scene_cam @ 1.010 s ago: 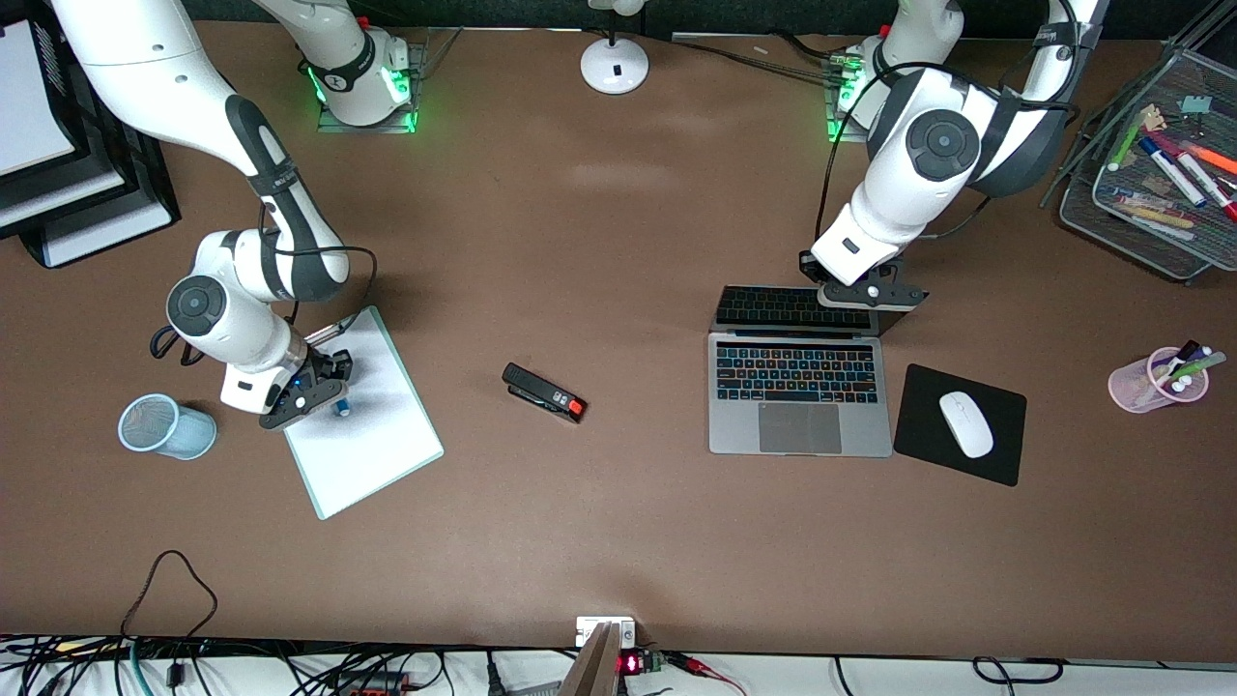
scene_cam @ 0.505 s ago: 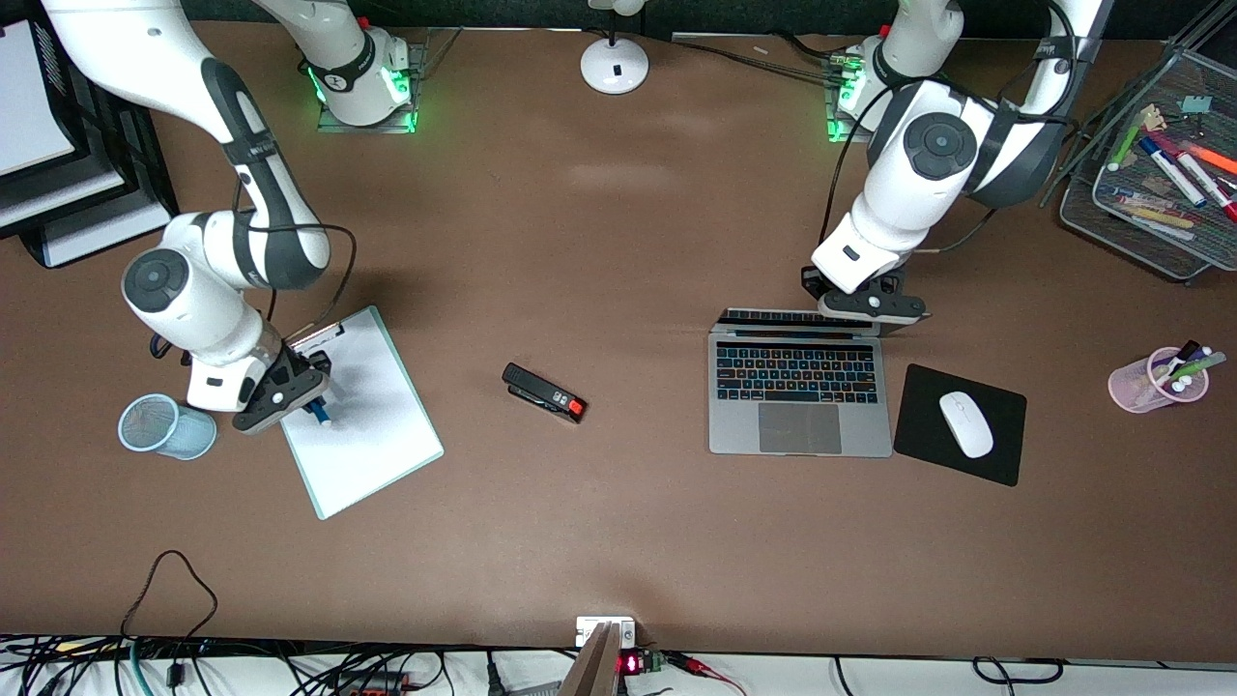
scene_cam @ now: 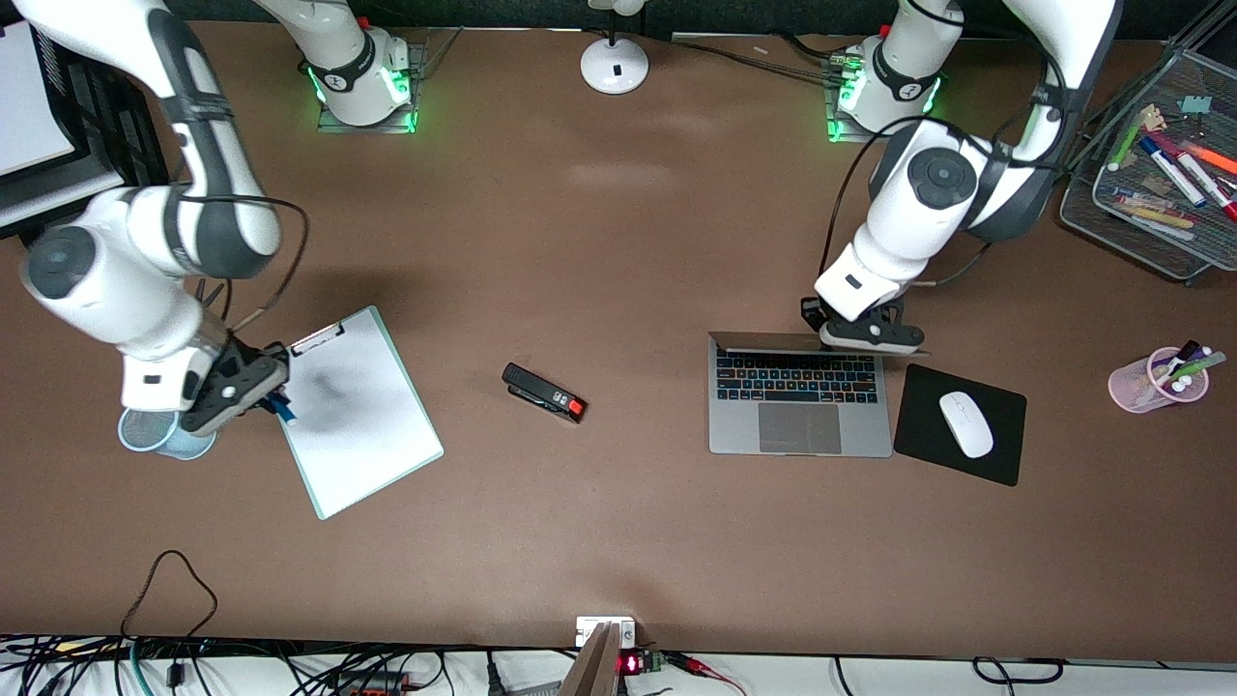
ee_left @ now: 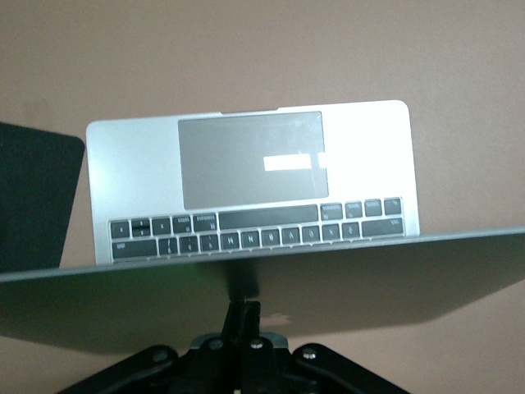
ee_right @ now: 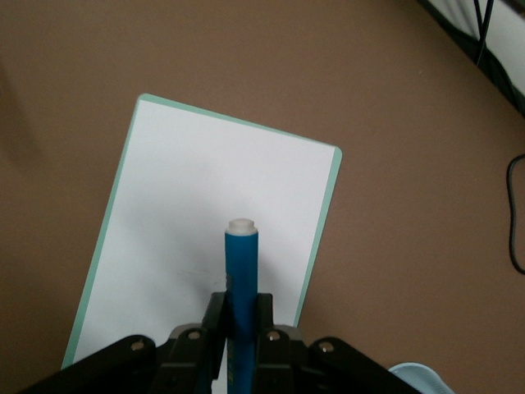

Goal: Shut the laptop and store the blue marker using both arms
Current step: 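Lift the marker with the right gripper while the left gripper pushes the lid down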

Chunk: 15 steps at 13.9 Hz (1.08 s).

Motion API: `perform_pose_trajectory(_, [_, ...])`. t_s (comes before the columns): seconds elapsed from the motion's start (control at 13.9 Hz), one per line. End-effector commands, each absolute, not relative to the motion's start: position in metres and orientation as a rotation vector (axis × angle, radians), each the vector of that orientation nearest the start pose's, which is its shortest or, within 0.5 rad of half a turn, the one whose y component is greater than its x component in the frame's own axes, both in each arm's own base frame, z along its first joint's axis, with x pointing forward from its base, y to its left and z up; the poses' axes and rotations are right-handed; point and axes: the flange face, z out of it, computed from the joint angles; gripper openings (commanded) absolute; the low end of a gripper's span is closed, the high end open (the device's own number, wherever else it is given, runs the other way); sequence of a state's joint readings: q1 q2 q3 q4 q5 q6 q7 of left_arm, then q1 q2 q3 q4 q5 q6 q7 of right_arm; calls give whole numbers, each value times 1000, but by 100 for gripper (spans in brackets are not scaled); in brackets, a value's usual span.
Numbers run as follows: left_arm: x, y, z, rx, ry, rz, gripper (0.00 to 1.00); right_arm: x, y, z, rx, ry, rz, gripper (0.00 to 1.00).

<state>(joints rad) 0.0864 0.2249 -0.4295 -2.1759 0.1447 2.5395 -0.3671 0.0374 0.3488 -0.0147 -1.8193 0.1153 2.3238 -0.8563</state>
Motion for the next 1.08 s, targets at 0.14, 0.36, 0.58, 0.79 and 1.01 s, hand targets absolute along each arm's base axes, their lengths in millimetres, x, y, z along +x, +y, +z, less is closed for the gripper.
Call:
perform_pose_trajectory(0.14, [566, -187, 292, -3212, 109, -349, 0, 670, -29, 414, -2653, -1410, -366, 0])
perform_pose_trajectory(0.36, [576, -188, 272, -3249, 91, -407, 0, 672, -63, 432, -2546, -1481, -416, 0])
perform_pose_trajectory(0.58, [586, -186, 269, -3232, 134, -437, 0, 675, -101, 437, -2429, -1563, -521, 0])
perform_pose_trajectory(0.79, [599, -182, 265, -3230, 130, -478, 0, 678, -143, 433, -2322, -1614, -627, 0])
perform_pose_trajectory(1.01, [602, -177, 243, -3245, 129, -525, 0, 680, -178, 419, -2225, -1633, -737, 0])
